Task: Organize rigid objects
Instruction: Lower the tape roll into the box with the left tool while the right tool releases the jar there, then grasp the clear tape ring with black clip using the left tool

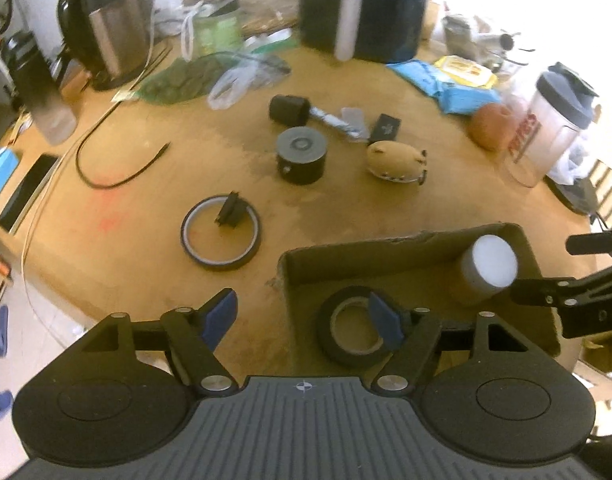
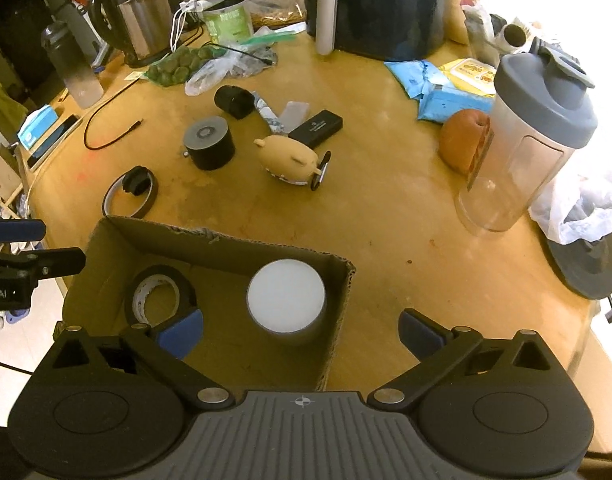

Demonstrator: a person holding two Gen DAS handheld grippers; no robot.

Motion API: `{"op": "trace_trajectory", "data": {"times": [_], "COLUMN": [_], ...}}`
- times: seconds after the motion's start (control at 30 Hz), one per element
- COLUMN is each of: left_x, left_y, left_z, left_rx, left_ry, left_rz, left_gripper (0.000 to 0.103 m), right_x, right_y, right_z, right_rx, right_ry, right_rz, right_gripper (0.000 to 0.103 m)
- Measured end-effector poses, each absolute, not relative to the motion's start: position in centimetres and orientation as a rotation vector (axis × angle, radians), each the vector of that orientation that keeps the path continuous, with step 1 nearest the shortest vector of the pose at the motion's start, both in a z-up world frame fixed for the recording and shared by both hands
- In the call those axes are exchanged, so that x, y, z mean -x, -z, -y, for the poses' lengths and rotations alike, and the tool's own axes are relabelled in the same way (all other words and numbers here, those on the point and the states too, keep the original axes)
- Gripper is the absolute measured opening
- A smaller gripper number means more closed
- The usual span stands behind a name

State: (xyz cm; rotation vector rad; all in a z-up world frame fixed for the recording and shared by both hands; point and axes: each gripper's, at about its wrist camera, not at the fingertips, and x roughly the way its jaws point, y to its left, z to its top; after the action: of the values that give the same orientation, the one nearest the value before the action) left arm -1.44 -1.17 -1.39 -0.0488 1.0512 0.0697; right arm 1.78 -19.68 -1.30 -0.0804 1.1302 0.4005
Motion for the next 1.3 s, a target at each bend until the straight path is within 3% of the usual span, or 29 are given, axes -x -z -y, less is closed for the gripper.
{"op": "trace_trajectory", "data": {"times": [0.37,0.5,1.3], "left_x": [2.7,2.6,-0.9], "left_y": [1.7,1.8,3.1], "left_z": [-0.2,-0.9,-5.6], "left_rx": [0.094,0.114,0.123], "left_ry": [-0.141,-0.149,-0.147], "left_rz": [-1.073,-1.073,-1.039], "left_gripper": [0.075,0.082,0.083], "right_x": [-1.8,-2.2,-5.0], "right_y": [1.2,1.0,0.3], "right_z": [19.2,19.0,16.4], "right_rx": [0.091,0.075,0.060], "right_ry": [-0.396,-0.394,-0.353], "right_rz": [-1.110,-1.090,-1.045], "right_gripper": [0.103,0.103,0.103]}}
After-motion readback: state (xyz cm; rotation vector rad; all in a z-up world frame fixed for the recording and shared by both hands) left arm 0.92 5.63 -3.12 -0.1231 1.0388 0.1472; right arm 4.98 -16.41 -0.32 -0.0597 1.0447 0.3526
